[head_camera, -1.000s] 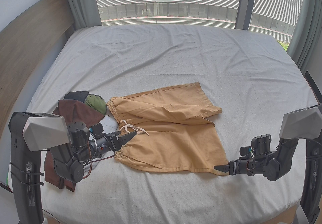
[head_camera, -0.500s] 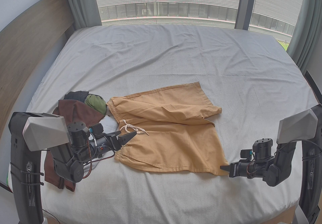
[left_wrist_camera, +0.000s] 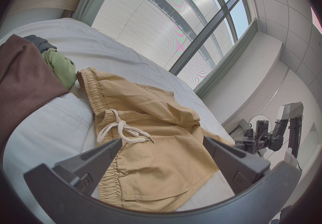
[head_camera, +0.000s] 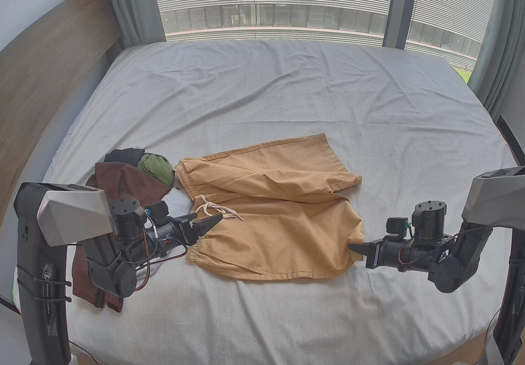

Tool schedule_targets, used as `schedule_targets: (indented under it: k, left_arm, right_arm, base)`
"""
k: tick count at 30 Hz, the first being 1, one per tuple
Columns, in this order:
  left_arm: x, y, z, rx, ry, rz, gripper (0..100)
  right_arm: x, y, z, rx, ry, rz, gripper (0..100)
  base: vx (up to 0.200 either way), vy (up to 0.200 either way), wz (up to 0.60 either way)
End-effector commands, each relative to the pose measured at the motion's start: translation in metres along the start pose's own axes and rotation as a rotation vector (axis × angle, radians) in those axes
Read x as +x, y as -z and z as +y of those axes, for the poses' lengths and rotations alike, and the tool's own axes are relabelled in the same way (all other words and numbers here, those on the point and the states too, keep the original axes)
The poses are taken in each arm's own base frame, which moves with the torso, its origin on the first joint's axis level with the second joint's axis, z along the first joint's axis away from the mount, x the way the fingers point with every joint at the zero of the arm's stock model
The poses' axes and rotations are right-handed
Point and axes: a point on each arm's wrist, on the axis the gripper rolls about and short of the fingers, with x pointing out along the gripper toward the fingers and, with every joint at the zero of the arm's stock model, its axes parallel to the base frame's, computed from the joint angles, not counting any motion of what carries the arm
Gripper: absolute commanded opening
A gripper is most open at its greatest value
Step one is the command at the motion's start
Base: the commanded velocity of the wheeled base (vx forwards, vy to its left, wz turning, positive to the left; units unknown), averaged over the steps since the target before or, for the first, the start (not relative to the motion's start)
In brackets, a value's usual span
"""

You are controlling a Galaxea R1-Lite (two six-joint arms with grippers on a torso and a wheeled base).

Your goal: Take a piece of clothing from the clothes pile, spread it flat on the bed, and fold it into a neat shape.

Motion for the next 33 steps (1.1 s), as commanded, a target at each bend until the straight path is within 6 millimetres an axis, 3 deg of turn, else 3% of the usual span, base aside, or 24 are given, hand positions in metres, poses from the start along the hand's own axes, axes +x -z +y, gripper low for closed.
schedule_targets:
  k: [1,6,12,22,32,33]
  left_arm:
    - [0.0,0.0,0.001,-0.002,-0.001,0.0,100]
    - [-0.001,0.0,0.002,-0.002,-0.004,-0.001,100]
    - [-0.001,-0.001,0.003,-0.002,-0.006,-0.004,100]
    - [-0.001,-0.004,0.003,0.003,-0.008,-0.015,100]
    - [-0.001,-0.006,0.003,0.005,-0.009,-0.02,100]
    - [-0.001,-0.006,0.003,0.005,-0.009,-0.02,100]
  right_arm:
    - [0.024,-0.027,0.026,-0.066,-0.078,-0.05,0]
    - [0.051,-0.041,0.044,-0.081,-0.113,-0.066,0]
    - [0.081,-0.042,0.062,-0.078,-0.163,-0.037,0]
    - [0.131,-0.032,0.06,-0.079,-0.179,-0.034,0]
    - [0.14,-0.031,0.057,-0.082,-0.175,-0.047,0]
    - [0.14,-0.032,0.058,-0.082,-0.178,-0.051,100]
  base:
    - [0.0,0.0,0.0]
    - [0.0,0.0,0.0]
    - [0.0,0.0,0.0]
    - [0.0,0.0,0.0]
    - [0.0,0.0,0.0]
    - [0.0,0.0,0.0]
